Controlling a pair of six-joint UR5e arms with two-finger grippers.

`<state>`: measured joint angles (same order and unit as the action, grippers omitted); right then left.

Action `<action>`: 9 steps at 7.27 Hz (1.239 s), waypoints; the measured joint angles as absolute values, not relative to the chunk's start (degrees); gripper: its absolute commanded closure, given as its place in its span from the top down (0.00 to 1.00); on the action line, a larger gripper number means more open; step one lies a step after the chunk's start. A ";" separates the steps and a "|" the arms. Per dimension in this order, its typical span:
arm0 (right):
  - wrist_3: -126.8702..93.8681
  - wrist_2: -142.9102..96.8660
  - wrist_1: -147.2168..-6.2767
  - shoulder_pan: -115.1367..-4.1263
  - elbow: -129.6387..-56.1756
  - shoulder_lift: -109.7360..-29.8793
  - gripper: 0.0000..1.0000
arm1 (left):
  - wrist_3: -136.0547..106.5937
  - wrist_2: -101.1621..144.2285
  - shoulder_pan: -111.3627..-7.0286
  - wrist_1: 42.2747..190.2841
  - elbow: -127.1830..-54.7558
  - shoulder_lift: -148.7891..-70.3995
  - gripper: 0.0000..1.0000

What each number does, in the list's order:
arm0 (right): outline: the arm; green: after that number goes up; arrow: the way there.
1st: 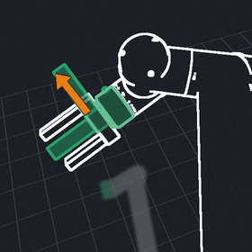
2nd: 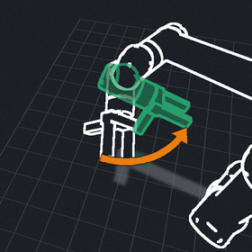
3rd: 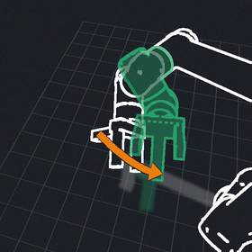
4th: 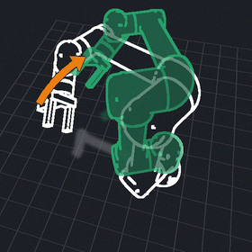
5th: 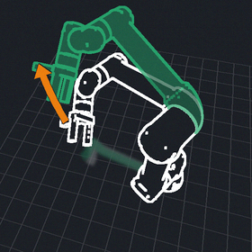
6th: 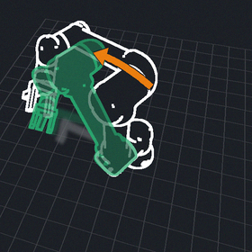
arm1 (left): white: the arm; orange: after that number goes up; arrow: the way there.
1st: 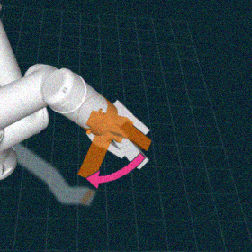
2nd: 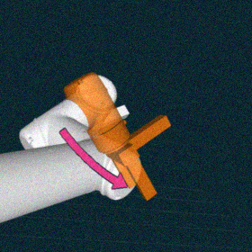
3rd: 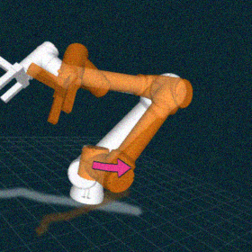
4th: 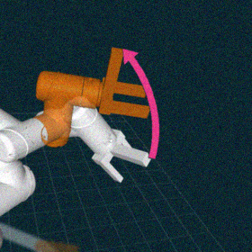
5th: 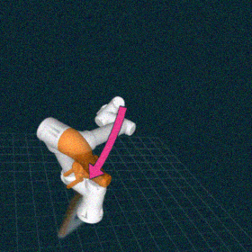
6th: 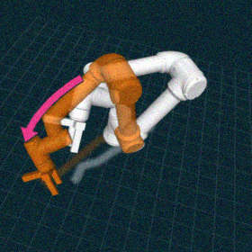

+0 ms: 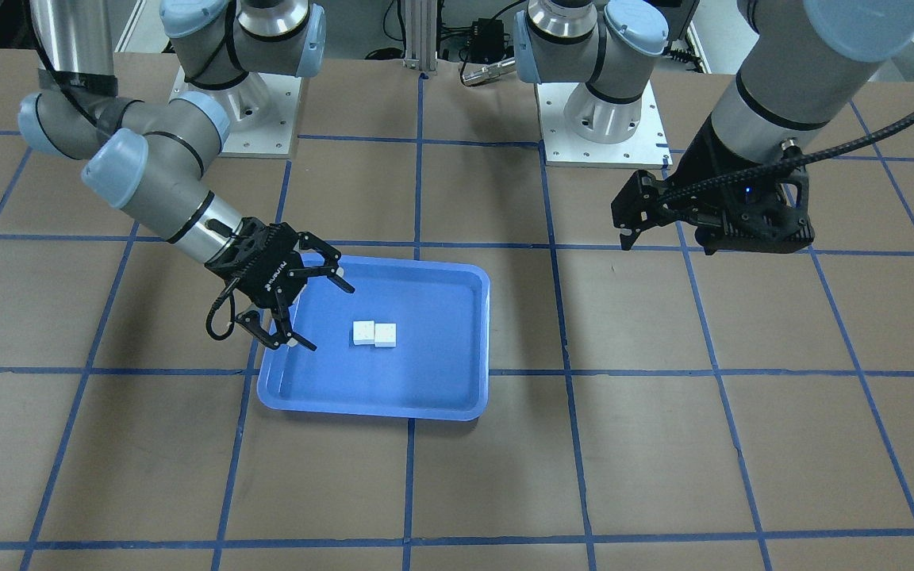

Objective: Assemble white blocks and place on blue tray

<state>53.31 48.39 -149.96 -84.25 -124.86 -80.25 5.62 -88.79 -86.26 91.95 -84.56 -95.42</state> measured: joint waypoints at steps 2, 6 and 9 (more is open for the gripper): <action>48.74 56.15 -137.37 -84.35 -121.51 -89.81 1.00 | 5.65 -88.83 -86.30 92.01 -84.77 -95.14 1.00; 25.04 74.71 -101.84 -87.34 -98.60 -95.85 1.00 | 5.71 -88.86 -86.31 92.02 -84.82 -95.02 1.00; 2.88 87.83 -86.61 -92.34 -84.46 -90.06 1.00 | 5.85 -88.78 -86.38 92.02 -84.76 -95.01 1.00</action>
<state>2.88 87.83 -86.61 -92.34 -84.46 -90.06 5.85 -88.78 -86.38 92.02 -84.76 -95.01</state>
